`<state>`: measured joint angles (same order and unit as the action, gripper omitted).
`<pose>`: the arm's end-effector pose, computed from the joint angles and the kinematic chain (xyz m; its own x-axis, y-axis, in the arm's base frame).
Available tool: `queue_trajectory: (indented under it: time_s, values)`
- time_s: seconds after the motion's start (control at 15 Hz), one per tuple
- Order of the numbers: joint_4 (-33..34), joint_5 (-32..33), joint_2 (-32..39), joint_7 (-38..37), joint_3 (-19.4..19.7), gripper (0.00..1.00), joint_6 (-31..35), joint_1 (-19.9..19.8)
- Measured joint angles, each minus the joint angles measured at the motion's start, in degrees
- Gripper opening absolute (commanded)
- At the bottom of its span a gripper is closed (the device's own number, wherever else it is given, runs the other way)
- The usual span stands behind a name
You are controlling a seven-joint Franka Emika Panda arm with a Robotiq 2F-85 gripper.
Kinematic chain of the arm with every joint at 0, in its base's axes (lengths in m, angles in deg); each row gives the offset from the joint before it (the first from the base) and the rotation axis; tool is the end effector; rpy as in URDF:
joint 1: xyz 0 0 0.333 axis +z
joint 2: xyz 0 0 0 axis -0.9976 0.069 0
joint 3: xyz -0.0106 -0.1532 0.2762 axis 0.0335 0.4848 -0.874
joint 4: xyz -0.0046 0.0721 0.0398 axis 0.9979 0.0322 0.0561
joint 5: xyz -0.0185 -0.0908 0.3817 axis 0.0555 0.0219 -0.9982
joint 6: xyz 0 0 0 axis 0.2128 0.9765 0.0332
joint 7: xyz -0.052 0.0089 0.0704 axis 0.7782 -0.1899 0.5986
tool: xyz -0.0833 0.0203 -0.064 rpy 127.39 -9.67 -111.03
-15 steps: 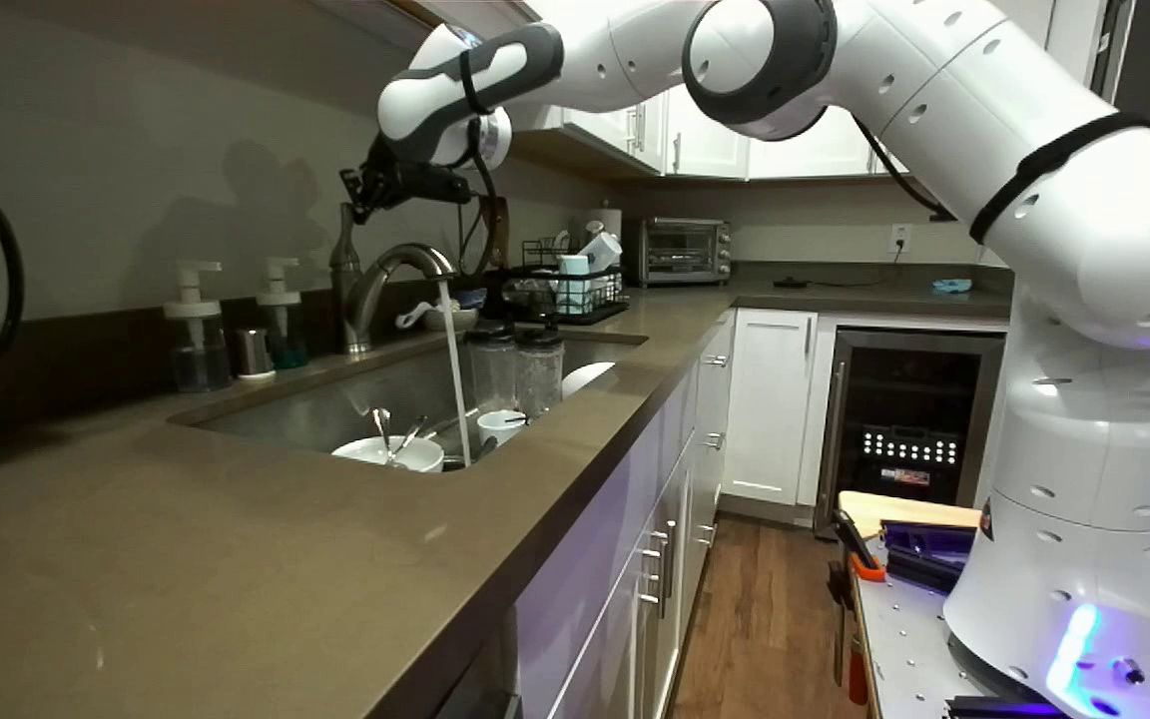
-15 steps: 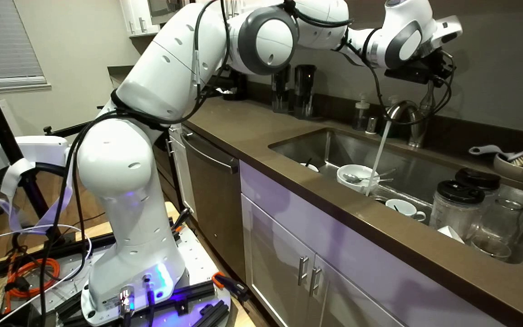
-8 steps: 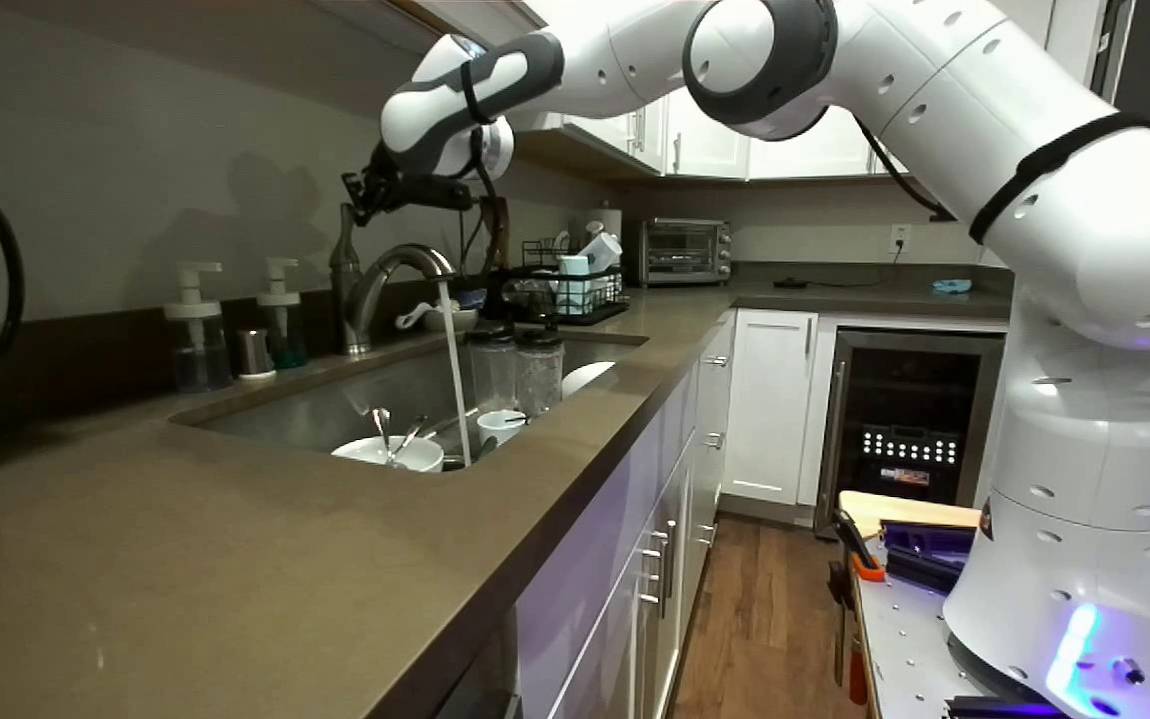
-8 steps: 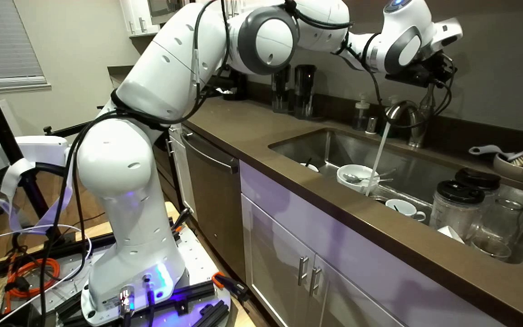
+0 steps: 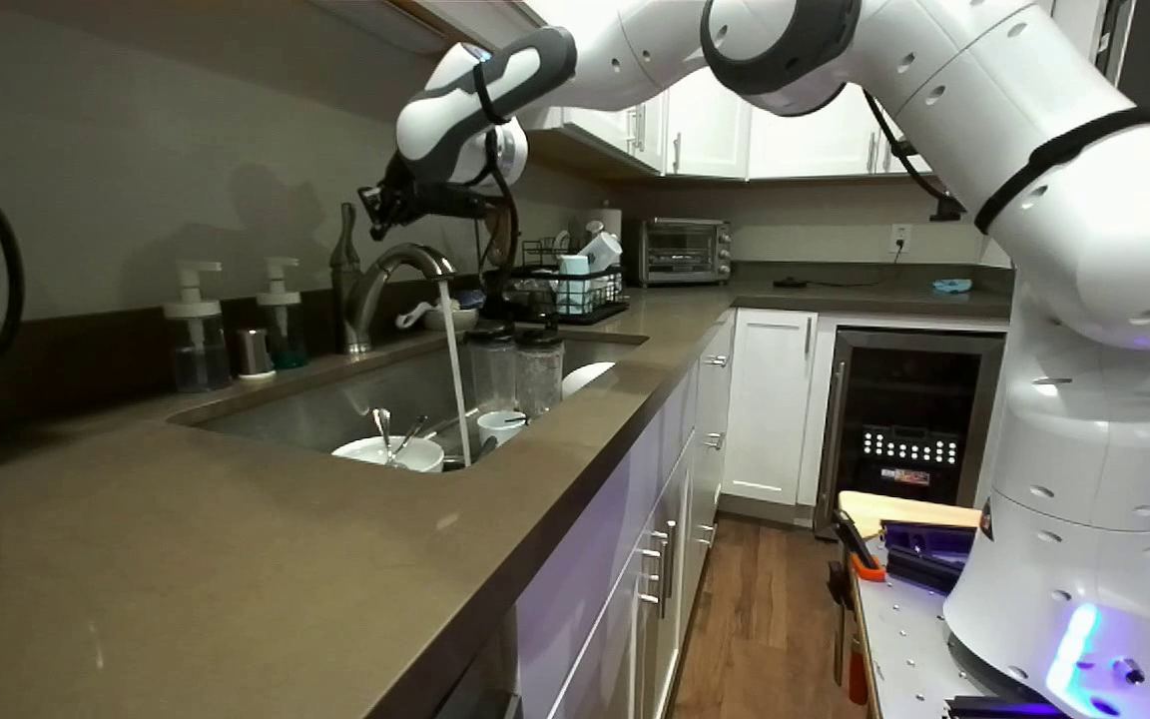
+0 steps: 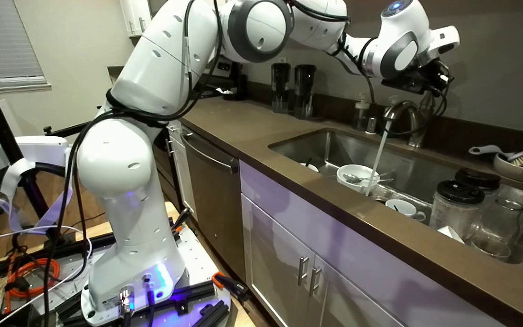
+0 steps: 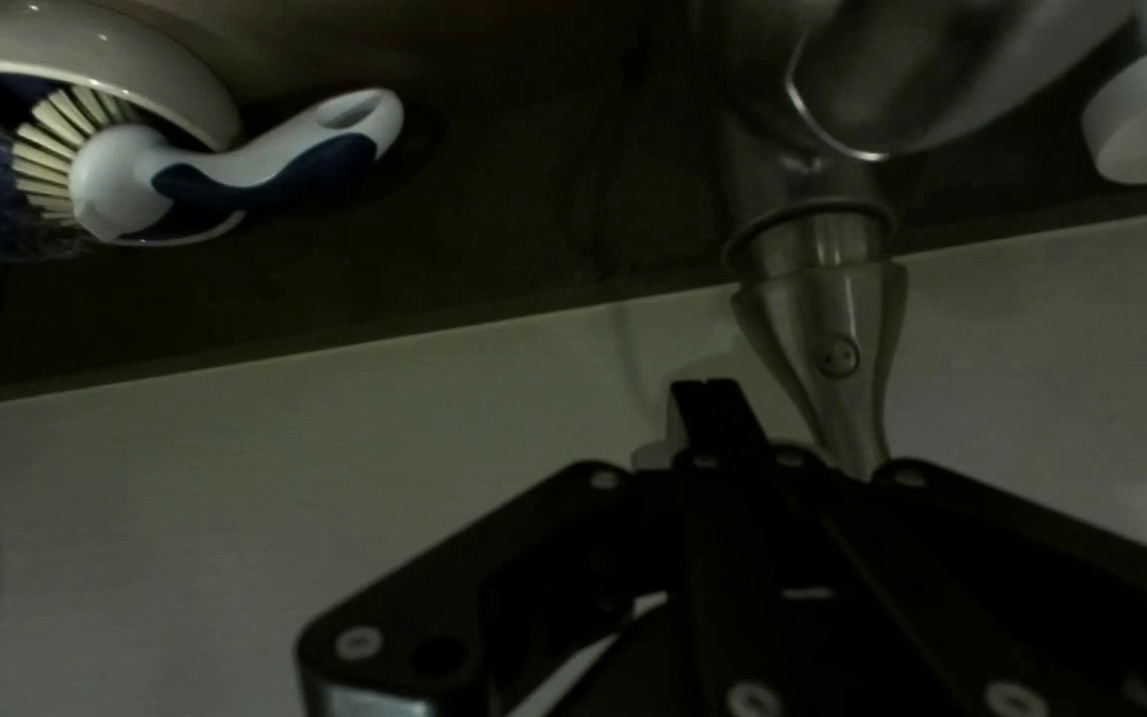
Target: Open the tap
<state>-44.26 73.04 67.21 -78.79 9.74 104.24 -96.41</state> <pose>0.7683 -0.1721 0.4752 0.6053 -0.2159 0.7661 -0.2726 -0.9605 -0.0553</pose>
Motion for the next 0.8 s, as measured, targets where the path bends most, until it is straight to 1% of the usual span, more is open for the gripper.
queue_trajectory:
  time_s: [0.4, 0.6, 0.8]
  values:
    - [-9.2, 0.0, -7.1, 0.0, 1.0, 0.02, 0.0, 0.1]
    - [-16.0, 0.1, -12.4, 0.1, 1.6, 0.02, 0.0, 0.2]
    - [-24.6, 1.1, -19.3, 0.1, 2.7, 0.02, -0.2, 0.5]
